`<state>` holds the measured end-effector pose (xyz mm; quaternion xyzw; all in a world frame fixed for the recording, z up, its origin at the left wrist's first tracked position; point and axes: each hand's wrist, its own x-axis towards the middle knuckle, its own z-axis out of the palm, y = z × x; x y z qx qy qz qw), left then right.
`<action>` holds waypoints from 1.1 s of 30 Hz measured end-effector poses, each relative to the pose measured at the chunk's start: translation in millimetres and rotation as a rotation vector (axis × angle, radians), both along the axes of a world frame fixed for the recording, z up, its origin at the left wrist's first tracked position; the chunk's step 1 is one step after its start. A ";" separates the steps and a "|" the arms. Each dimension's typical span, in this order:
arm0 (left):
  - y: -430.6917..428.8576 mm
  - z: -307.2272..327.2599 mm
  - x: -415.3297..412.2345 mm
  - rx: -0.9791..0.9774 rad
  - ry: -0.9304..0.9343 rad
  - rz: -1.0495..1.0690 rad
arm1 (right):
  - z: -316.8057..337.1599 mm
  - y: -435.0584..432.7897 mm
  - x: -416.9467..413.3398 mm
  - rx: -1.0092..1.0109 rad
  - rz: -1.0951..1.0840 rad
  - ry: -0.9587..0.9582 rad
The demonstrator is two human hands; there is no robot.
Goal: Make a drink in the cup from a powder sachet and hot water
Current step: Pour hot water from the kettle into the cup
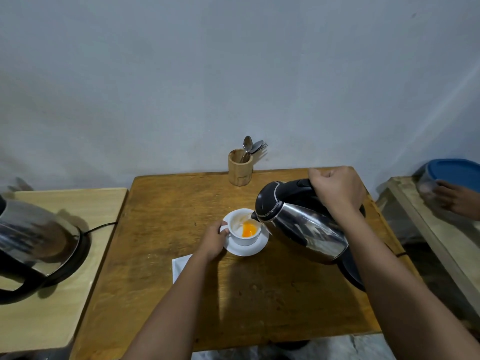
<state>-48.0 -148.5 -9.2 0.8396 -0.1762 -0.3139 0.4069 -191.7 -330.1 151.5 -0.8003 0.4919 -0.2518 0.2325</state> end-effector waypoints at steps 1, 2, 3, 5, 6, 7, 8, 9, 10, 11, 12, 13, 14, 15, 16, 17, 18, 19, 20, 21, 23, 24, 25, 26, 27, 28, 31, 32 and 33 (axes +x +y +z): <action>0.2 -0.1 0.1 -0.001 -0.003 -0.003 | -0.2 0.1 -0.4 0.004 -0.003 -0.002; 0.5 -0.9 0.5 -0.002 -0.005 -0.004 | -0.7 0.2 -0.7 0.008 -0.007 -0.006; 1.0 -1.9 0.6 -0.004 -0.007 -0.007 | -1.4 0.2 -1.5 0.011 -0.013 -0.008; 1.2 -2.2 0.5 -0.015 -0.010 -0.011 | -2.9 -0.1 -3.0 0.009 -0.022 -0.009; 1.0 -2.3 0.5 -0.021 -0.010 -0.011 | -3.4 -0.4 -3.7 0.008 -0.024 -0.009; 0.7 -2.3 0.4 -0.023 -0.011 -0.012 | -3.9 -0.8 -4.3 0.009 -0.025 -0.010; 0.4 -2.5 0.7 -0.023 -0.011 -0.013 | -4.1 -1.0 -5.0 0.010 -0.026 -0.010; 0.3 -2.3 0.9 -0.020 -0.012 -0.016 | -4.3 -1.0 -5.4 0.010 -0.025 -0.009; 0.5 -2.1 1.1 -0.018 -0.010 -0.019 | -4.4 -0.8 -6.0 0.009 -0.025 -0.009; 0.6 -2.1 1.2 -0.016 -0.008 -0.021 | -4.6 -0.5 -6.5 0.008 -0.025 -0.009; 0.8 -2.2 1.5 -0.015 -0.004 -0.021 | -4.6 -0.3 -6.7 0.007 -0.027 -0.010; 0.9 -2.0 1.5 -0.012 -0.001 -0.020 | -4.6 0.0 -7.1 0.006 -0.030 -0.010; 0.8 -1.8 1.4 -0.010 0.002 -0.020 | -4.6 0.5 -7.0 0.006 -0.033 -0.009; 0.6 -1.2 1.3 -0.007 0.002 -0.020 | -4.7 0.8 -7.3 0.006 -0.036 -0.006; 0.3 -1.1 1.3 -0.005 0.003 -0.020 | -4.7 1.4 -7.4 0.003 -0.037 -0.002; 0.1 -0.9 1.3 -0.005 0.004 -0.020 | -4.8 1.8 -7.5 0.000 -0.037 0.001; 0.0 -1.2 1.6 -0.006 0.004 -0.019 | -5.0 2.1 -7.7 -0.004 -0.037 0.003; 0.0 -1.1 1.8 -0.007 0.004 -0.018 | -5.2 2.3 -7.8 -0.008 -0.036 0.004; 0.1 -1.1 2.0 -0.005 0.004 -0.018 | -5.3 2.5 -7.7 -0.010 -0.036 0.004; 0.3 -1.2 2.0 -0.002 0.005 -0.018 | -5.4 2.8 -7.6 -0.012 -0.035 0.005; 0.5 -1.0 2.2 -0.001 0.006 -0.016 | -5.1 2.9 -7.0 -0.014 -0.037 0.010; 0.4 -0.8 2.2 -0.001 0.006 -0.015 | -4.9 2.9 -6.7 -0.012 -0.041 0.010; 0.3 -0.4 2.0 0.002 0.005 -0.013 | -4.8 2.9 -6.7 -0.009 -0.045 0.008; 0.4 -0.3 2.0 0.005 0.003 -0.010 | -4.6 3.0 -6.7 -0.006 -0.049 0.005; 0.4 0.0 1.9 0.011 0.002 -0.010 | -4.5 3.0 -6.5 -0.004 -0.052 0.002; 0.4 -0.2 1.8 0.017 0.000 -0.013 | -4.6 3.1 -6.6 -0.005 -0.053 0.001; 1.1 0.8 1.8 0.034 0.003 -0.021 | -5.3 4.2 -6.7 -0.022 -0.052 0.005; 1.3 0.7 2.1 0.032 0.003 -0.024 | -5.9 4.5 -7.0 -0.028 -0.051 0.006; 1.8 1.1 2.4 0.030 0.001 -0.029 | -6.6 4.8 -7.3 -0.033 -0.051 0.005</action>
